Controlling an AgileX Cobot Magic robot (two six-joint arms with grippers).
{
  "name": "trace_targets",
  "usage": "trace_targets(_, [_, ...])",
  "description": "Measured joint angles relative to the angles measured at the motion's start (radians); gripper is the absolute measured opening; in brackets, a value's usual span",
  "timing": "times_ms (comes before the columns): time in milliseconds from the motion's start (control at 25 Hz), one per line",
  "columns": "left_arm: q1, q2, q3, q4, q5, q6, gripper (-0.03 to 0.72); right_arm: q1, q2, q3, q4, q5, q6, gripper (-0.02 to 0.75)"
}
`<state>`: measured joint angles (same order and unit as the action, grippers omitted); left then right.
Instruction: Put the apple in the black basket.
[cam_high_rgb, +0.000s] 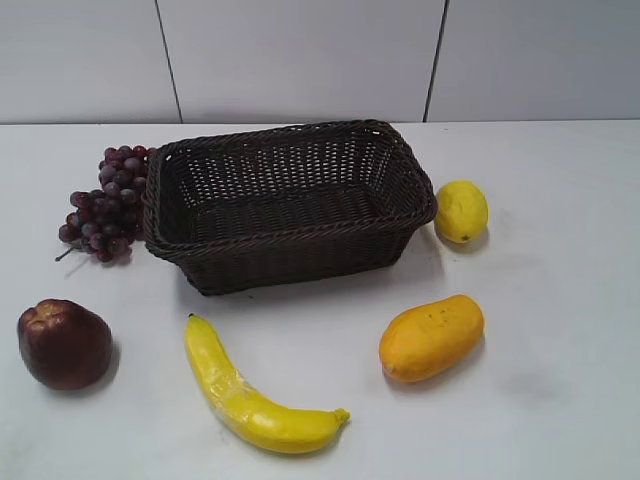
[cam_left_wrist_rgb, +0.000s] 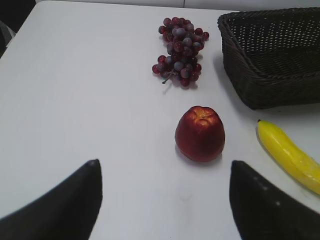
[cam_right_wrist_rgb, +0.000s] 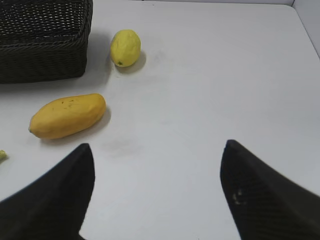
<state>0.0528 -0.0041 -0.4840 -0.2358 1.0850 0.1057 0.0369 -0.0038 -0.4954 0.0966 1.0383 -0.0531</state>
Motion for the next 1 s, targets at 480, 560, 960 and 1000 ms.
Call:
trace_targets(480, [0.000,0.000,0.000,-0.001,0.000,0.000,0.589,0.000,0.000,0.000,0.000,0.000,0.000,0.589])
trace_targets(560, [0.000,0.000,0.000,-0.001,0.000,0.000,0.589,0.000,0.000,0.000,0.000,0.000,0.000,0.589])
trace_targets(960, [0.000,0.000,0.000,-0.001,0.000,0.000,0.589,0.000,0.000,0.000,0.000,0.000,0.000,0.589])
trace_targets(1000, [0.000,0.000,0.000,-0.001,0.000,0.000,0.589,0.000,0.000,0.000,0.000,0.000,0.000,0.589])
